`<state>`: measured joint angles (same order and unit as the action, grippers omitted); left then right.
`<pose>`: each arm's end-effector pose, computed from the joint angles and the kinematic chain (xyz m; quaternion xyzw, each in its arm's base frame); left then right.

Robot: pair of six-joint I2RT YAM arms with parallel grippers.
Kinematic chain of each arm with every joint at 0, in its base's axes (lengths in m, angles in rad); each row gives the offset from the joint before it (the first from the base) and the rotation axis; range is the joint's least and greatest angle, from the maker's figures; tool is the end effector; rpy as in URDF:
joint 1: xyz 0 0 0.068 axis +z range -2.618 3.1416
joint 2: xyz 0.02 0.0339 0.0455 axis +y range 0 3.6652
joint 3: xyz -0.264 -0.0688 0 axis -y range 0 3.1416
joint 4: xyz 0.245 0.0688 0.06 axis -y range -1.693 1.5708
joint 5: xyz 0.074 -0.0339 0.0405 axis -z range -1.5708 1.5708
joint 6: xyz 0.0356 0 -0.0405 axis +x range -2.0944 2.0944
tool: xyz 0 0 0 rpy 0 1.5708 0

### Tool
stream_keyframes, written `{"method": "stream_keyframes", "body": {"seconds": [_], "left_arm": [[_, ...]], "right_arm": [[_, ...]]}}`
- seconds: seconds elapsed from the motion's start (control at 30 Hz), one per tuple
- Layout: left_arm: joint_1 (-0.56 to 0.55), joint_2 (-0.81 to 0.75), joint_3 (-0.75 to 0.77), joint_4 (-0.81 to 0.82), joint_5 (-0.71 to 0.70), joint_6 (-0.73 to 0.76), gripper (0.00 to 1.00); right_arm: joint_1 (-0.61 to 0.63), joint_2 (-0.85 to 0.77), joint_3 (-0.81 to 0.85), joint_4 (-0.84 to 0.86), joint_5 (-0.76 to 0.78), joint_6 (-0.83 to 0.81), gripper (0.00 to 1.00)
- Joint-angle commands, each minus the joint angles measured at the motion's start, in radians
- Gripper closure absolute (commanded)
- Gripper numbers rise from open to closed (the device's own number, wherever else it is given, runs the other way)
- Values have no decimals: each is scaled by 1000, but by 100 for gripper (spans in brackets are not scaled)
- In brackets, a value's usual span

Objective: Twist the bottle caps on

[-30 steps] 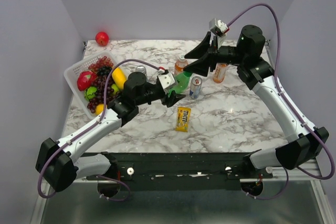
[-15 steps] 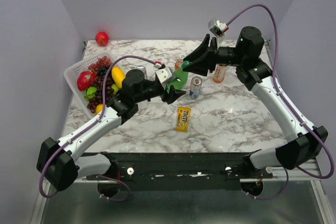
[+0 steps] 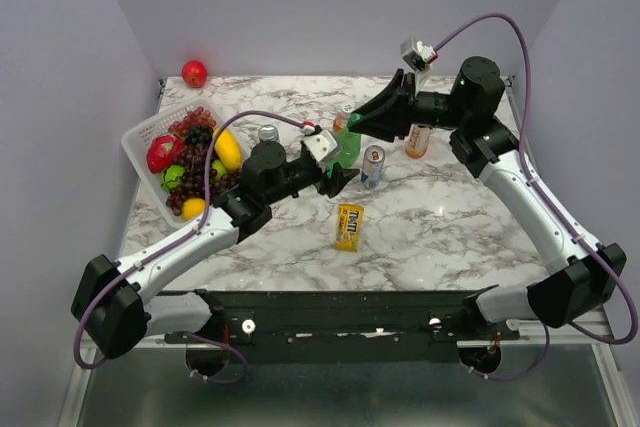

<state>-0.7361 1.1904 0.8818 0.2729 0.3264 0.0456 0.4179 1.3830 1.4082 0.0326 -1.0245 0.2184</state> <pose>0.2008 -0.1973 0.3375 0.3748 0.6135 -0.3419 0.6051 0.2677 0.1522 0.4444 -0.4143 0.5598 0.5178 0.4968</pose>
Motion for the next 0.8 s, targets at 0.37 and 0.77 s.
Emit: {"method": "stream_keyframes", "body": {"seconds": [0.37,0.77], "left_arm": [[-206,204,2,295,-563,132,100],[-166,198,2,188,-431,97,100]], "right_arm": [[117,-139,-202,113,406,-175,92],[165,-128,-195,141,564,-152,61]]}}
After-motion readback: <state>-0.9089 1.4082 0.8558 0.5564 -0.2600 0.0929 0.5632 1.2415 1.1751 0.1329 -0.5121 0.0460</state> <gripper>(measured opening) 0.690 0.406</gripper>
